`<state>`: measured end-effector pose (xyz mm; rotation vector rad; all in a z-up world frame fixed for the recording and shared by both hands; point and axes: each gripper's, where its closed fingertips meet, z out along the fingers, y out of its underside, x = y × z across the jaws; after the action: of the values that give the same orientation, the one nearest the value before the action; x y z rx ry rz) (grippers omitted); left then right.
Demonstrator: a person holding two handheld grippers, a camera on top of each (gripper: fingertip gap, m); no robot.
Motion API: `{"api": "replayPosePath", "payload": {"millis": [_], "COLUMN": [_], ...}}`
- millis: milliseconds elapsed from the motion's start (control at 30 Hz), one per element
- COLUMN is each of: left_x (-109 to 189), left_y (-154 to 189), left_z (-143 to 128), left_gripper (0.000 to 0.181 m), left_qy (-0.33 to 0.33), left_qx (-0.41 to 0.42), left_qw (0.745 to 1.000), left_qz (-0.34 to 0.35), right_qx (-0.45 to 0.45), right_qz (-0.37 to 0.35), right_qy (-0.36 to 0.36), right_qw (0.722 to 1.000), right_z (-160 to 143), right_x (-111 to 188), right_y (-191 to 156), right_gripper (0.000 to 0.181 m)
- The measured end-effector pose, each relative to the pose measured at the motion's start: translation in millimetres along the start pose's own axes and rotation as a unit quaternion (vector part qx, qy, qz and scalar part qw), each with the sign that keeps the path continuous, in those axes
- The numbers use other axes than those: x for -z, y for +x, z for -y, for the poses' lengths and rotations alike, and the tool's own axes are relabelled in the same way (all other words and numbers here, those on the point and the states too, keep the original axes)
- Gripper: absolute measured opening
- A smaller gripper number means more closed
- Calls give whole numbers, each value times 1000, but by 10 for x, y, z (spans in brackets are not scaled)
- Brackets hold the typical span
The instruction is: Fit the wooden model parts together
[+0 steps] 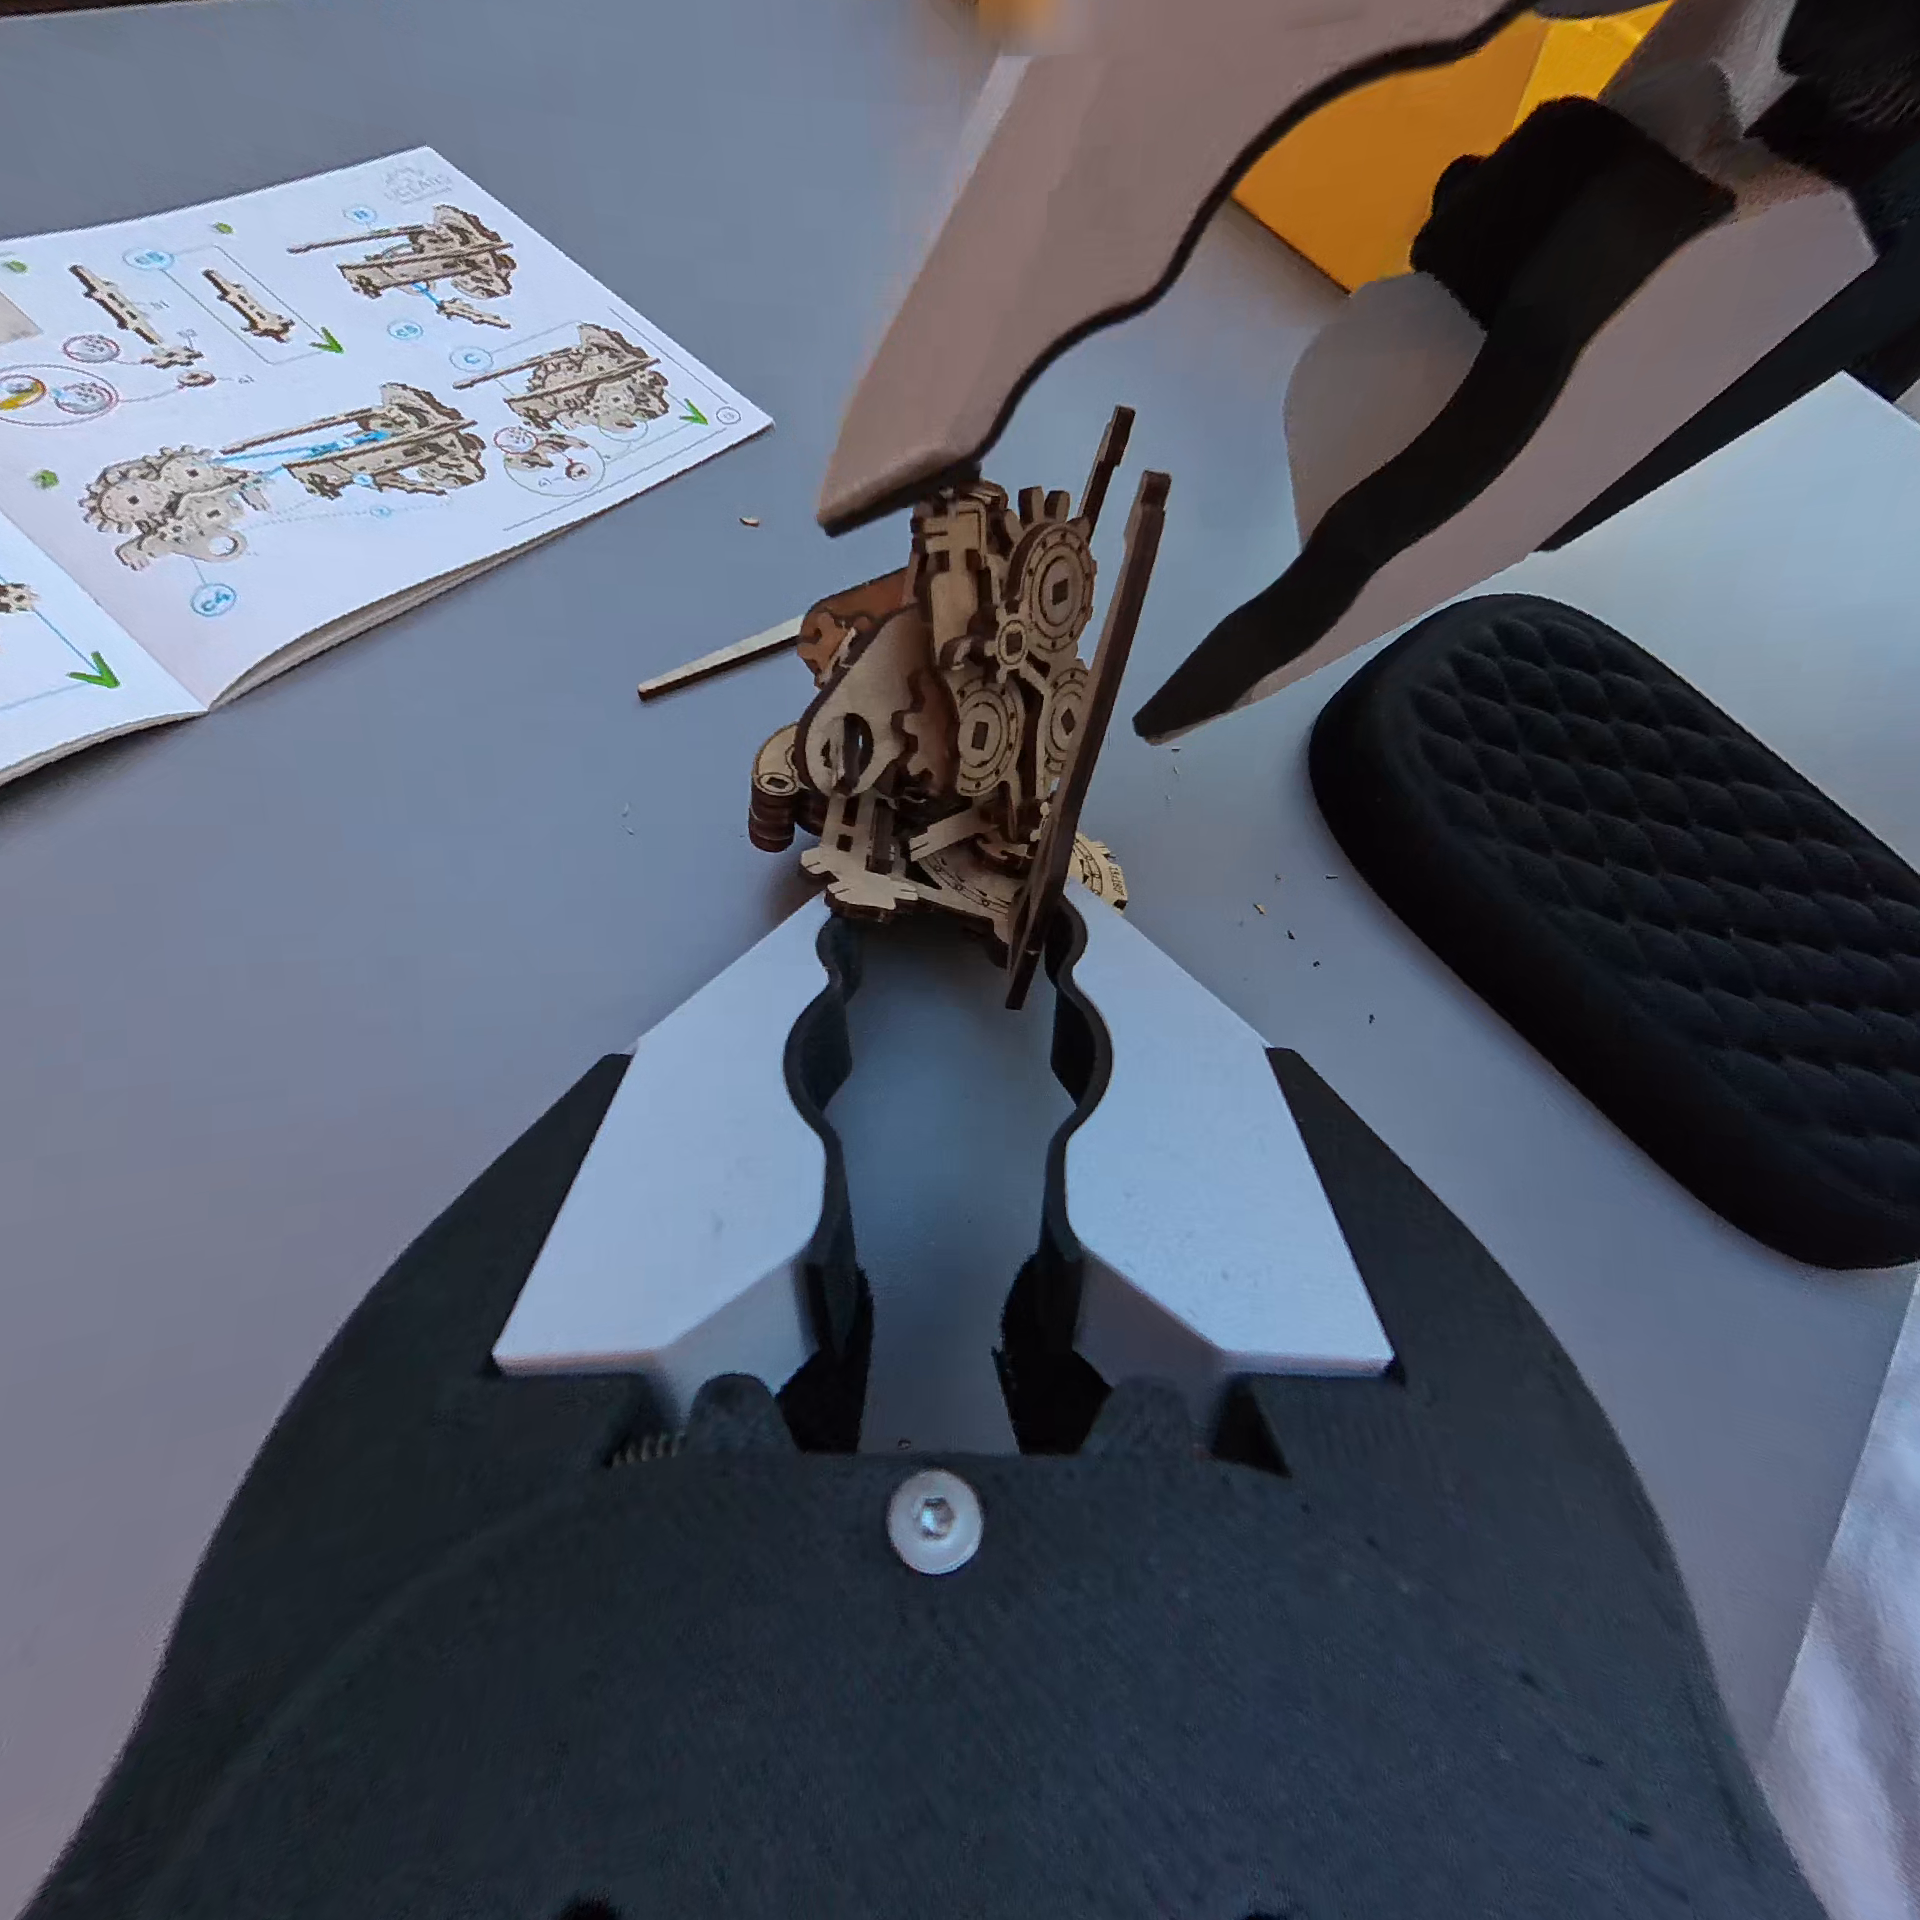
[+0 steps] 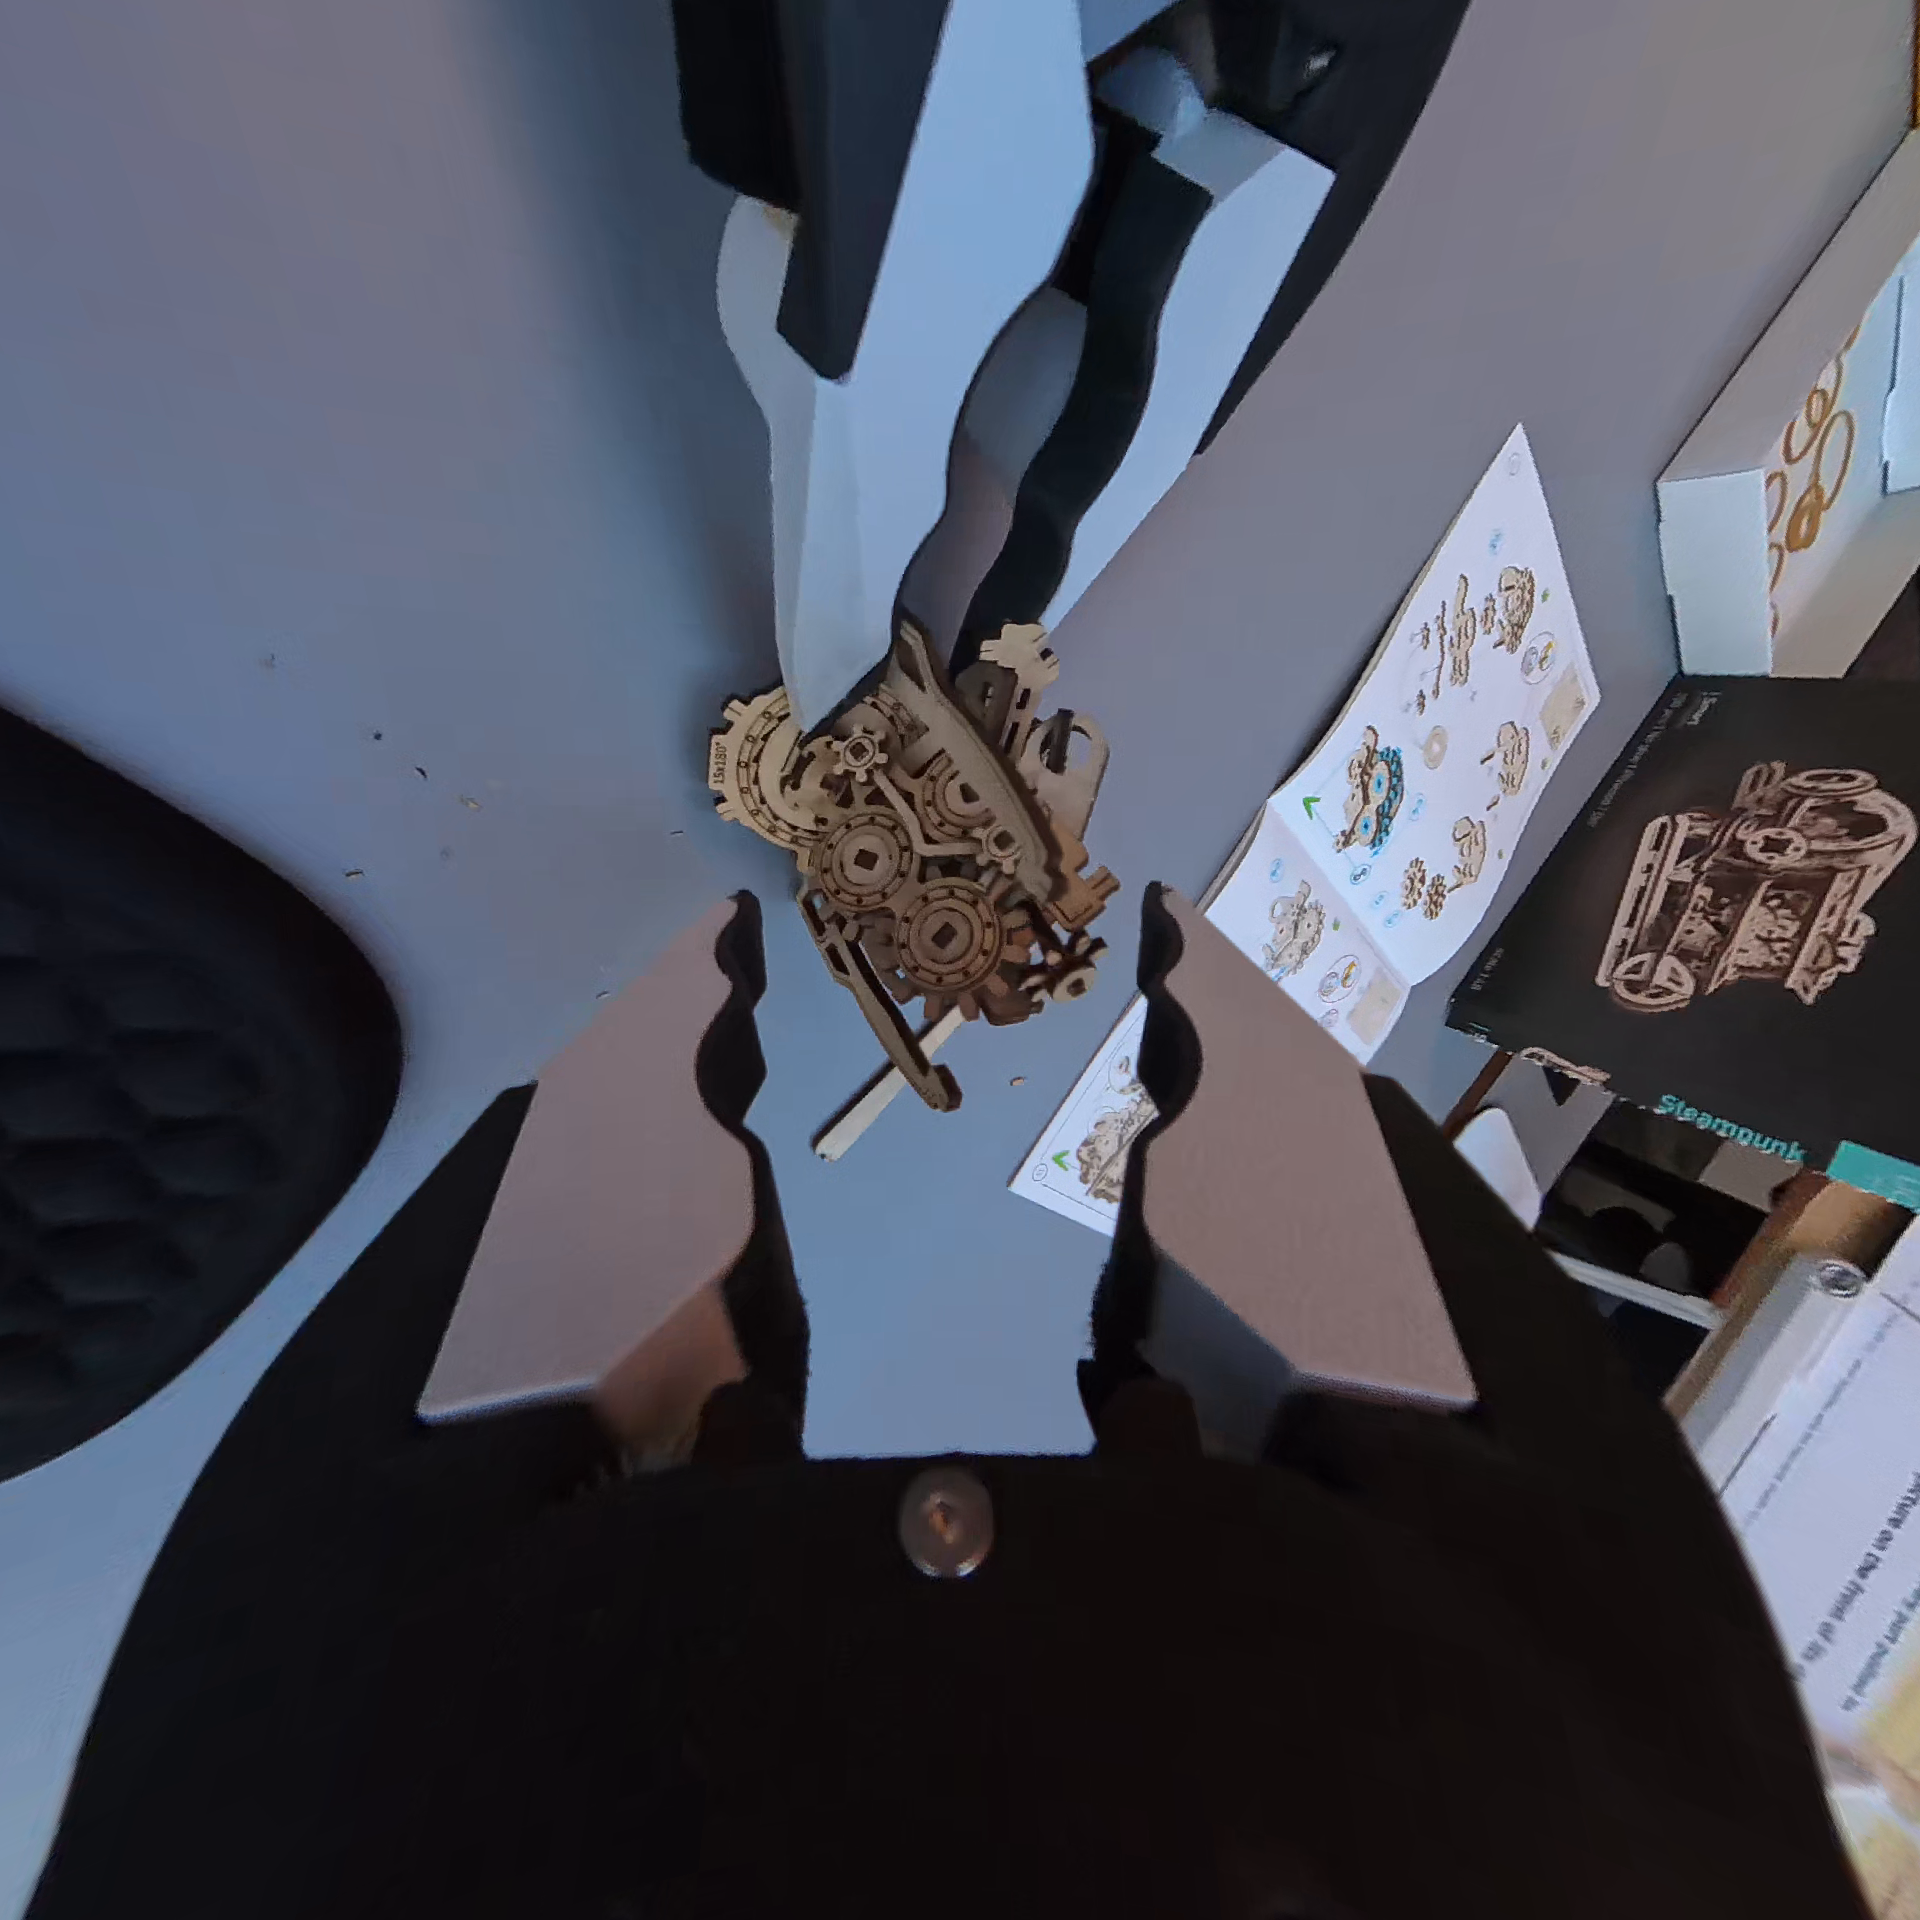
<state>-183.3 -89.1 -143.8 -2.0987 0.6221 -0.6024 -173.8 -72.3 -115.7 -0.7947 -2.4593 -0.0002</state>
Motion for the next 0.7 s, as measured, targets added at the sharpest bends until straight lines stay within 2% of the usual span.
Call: {"api": "replayPosePath", "payload": {"millis": [400, 700], "left_x": [-10, -11], "left_y": [18, 22], "left_z": [-1, 6], "left_gripper": [34, 34], "left_qy": [-2, -1], "left_qx": [-5, -4], "left_qw": [1000, 1000], "left_qz": [-6, -4], "right_qx": [91, 41], "right_qz": [-26, -7], "right_qy": [-29, -59], "right_qw": [995, 997], "right_z": [-43, -58], "right_x": [-17, -40], "right_y": [-1, 26], "right_gripper": [63, 60]}}
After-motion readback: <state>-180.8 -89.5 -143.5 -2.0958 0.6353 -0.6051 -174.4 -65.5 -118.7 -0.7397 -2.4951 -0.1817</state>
